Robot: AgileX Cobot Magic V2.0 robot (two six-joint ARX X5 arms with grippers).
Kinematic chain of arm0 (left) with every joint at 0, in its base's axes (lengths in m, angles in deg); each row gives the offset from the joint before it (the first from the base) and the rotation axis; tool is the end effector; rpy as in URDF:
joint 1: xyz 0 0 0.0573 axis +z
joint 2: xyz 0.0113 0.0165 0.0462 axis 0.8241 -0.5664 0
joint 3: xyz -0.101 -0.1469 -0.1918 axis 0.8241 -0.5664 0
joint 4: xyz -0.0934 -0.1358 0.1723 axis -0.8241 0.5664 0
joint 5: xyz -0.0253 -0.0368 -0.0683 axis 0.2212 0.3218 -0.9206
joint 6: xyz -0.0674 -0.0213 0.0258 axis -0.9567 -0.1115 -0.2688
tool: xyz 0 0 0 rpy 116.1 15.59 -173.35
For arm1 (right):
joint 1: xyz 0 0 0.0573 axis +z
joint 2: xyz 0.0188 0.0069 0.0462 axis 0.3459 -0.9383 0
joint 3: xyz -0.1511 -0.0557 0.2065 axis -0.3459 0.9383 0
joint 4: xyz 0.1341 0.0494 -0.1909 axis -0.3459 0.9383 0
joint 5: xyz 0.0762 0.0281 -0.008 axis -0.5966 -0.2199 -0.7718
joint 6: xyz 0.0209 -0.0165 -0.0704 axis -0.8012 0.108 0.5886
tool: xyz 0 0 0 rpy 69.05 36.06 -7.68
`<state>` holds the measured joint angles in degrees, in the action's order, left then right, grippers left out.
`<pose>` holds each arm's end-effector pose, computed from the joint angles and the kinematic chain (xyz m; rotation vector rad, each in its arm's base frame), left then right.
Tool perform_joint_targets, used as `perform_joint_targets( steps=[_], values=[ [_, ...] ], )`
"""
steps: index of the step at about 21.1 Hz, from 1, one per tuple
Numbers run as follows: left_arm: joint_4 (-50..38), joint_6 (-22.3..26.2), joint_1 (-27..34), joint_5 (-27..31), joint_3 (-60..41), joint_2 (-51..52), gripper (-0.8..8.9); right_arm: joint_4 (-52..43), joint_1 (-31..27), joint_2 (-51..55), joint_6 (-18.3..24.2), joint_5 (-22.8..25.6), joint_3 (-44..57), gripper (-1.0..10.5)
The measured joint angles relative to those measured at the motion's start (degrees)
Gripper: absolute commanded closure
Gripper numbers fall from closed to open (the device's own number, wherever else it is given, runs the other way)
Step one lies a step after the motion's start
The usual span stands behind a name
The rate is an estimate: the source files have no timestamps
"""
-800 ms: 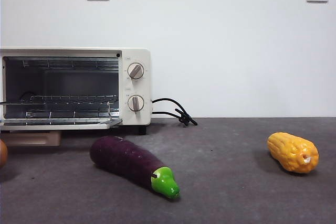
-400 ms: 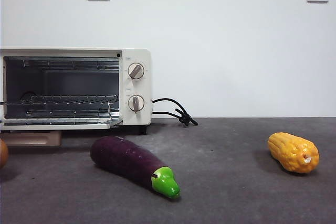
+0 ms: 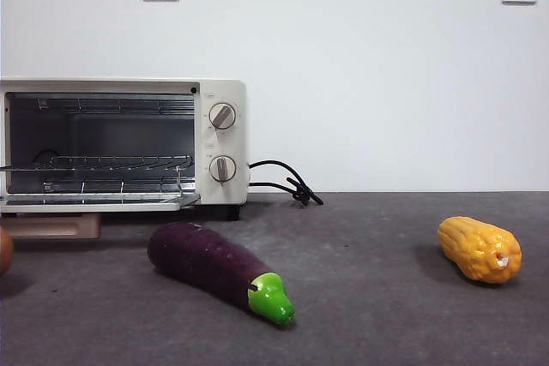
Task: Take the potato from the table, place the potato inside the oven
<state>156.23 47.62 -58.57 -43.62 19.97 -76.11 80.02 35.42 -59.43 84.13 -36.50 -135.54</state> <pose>-0.0316 0.0049 0.4425 0.0228 0.1637 -0.0046 0.2288 0.3609 0.3536 -0.2517 0.7743 1.1424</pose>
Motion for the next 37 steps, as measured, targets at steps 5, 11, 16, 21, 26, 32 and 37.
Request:
perform_joint_targets(
  steps=[5, 11, 16, 21, 26, 32, 37],
  values=[
    [2.6, -0.02, 0.0, 0.0, 2.01, 0.0, 8.19, 1.05, 4.04, -9.18, 2.1, 5.11, -3.17, 1.2],
    [3.08, -1.79, 0.0, -1.77, 2.01, 0.0, 8.19, -4.76, 6.62, -17.35, 2.32, 7.89, -3.19, 1.2],
    [3.08, -4.07, 0.0, -10.08, 2.01, 0.0, 8.19, -8.0, 6.62, -20.96, 3.08, 7.82, -3.28, 1.2],
    [3.06, -5.03, 0.0, -12.44, 2.01, -0.02, 8.19, -8.13, 7.02, -24.59, 4.85, 7.39, -3.41, 1.2],
    [3.08, -5.22, 0.0, -12.44, 2.01, -0.04, 8.19, -7.63, 7.19, -28.02, 5.07, 6.95, -3.41, 2.2],
    [3.08, -5.22, 0.0, -12.44, 2.01, -0.07, 8.18, -4.85, 7.58, -28.02, 5.07, 6.95, -3.41, 9.6],
    [3.08, -5.25, 0.0, -12.44, 2.01, -0.07, 8.18, -3.74, 7.61, -28.0, 4.39, 7.26, -3.61, 9.6]
  ],
)
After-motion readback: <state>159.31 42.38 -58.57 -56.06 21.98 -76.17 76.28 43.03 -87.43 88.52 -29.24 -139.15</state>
